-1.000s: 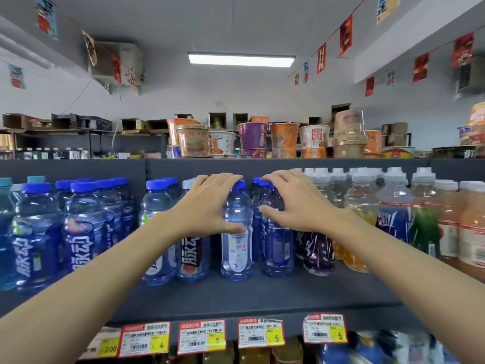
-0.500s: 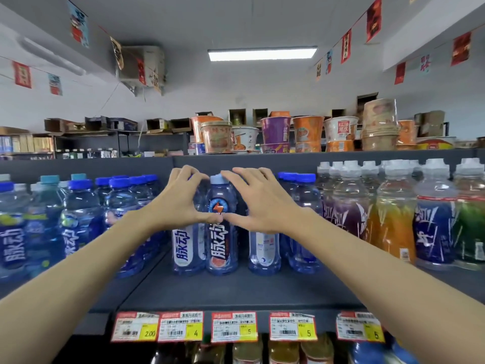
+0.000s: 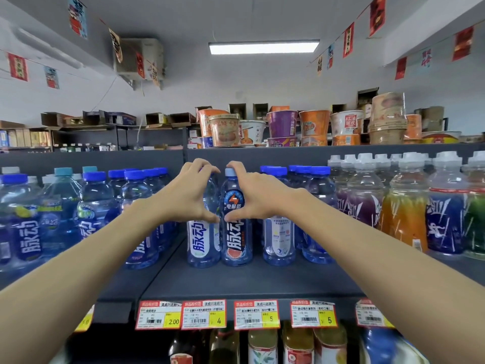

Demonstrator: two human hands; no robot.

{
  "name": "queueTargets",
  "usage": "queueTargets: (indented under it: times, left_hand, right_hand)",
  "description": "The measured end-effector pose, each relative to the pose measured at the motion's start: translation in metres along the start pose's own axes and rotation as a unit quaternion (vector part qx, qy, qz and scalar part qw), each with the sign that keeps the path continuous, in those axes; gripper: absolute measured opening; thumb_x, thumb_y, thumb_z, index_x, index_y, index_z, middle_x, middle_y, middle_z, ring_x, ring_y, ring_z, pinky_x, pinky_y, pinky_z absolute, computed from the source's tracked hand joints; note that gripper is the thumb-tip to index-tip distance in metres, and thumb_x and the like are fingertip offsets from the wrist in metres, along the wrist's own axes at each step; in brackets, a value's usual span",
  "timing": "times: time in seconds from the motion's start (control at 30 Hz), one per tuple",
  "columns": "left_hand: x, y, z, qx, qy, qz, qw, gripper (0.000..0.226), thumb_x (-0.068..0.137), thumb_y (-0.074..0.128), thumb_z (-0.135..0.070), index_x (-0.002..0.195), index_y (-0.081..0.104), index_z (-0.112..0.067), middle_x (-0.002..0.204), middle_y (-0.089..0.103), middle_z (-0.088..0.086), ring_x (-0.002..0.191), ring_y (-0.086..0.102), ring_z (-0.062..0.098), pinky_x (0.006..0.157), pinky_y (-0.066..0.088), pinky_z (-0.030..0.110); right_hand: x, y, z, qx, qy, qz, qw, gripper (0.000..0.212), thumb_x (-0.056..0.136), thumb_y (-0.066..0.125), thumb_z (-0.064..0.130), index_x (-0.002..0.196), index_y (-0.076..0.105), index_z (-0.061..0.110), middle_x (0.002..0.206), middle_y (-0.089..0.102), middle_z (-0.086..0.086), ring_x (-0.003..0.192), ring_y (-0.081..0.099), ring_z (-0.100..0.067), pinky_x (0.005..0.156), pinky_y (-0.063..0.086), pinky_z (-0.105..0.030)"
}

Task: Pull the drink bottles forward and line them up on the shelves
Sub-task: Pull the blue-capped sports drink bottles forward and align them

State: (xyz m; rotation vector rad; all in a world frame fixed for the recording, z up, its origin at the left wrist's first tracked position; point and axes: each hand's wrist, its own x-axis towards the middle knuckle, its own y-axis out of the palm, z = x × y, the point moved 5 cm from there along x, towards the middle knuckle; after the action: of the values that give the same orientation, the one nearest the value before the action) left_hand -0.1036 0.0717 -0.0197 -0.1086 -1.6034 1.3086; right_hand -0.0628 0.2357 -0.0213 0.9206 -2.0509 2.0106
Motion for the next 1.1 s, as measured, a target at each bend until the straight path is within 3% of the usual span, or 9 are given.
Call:
queueTargets:
  times: [0.17, 0.3, 0.57, 1.1]
  left_hand:
    - [0.001, -0.010, 0.001, -0.060, -0.023, 0.002, 0.998, 0.112, 0.053, 0.095, -0.049, 0.145, 0.039, -0.018, 0.139, 0.045, 0.000, 0.126, 0.046, 0.019, 0.107, 0.042, 0.035]
    - [-0.003, -0.013, 0.001, -0.086, -0.015, 0.011, 0.996, 0.113, 0.054, 0.095, -0.047, 0.147, 0.038, -0.018, 0.142, 0.045, 0.000, 0.128, 0.046, 0.017, 0.103, 0.037, 0.025]
    - [-0.016, -0.024, -0.003, -0.097, 0.009, 0.006, 0.995, 0.112, 0.056, 0.094, -0.049, 0.148, 0.037, -0.019, 0.143, 0.044, -0.001, 0.128, 0.045, 0.015, 0.100, 0.036, 0.024]
    - [-0.050, -0.055, -0.022, -0.101, -0.011, -0.002, 0.995, 0.110, 0.056, 0.093, -0.048, 0.147, 0.038, -0.020, 0.140, 0.045, -0.004, 0.118, 0.042, 0.004, 0.094, 0.032, 0.016]
  right_hand:
    - [-0.001, -0.006, 0.004, 0.027, 0.019, 0.019, 0.999, 0.110, 0.071, 0.082, 0.063, 0.148, 0.013, 0.024, 0.100, 0.070, -0.007, 0.089, 0.065, -0.029, 0.081, 0.055, -0.046]
    - [-0.007, -0.010, 0.006, 0.045, 0.015, 0.020, 0.999, 0.108, 0.071, 0.082, 0.062, 0.147, 0.015, 0.025, 0.097, 0.069, -0.006, 0.086, 0.066, -0.027, 0.077, 0.055, -0.043]
    - [-0.019, -0.015, 0.013, 0.082, 0.019, 0.006, 0.996, 0.108, 0.069, 0.083, 0.061, 0.147, 0.016, 0.031, 0.099, 0.068, 0.002, 0.085, 0.065, -0.020, 0.071, 0.050, -0.031]
    - [-0.047, -0.036, 0.040, 0.121, -0.010, 0.004, 0.993, 0.103, 0.069, 0.084, 0.057, 0.145, 0.019, 0.031, 0.107, 0.069, -0.001, 0.090, 0.067, -0.021, 0.082, 0.057, -0.040]
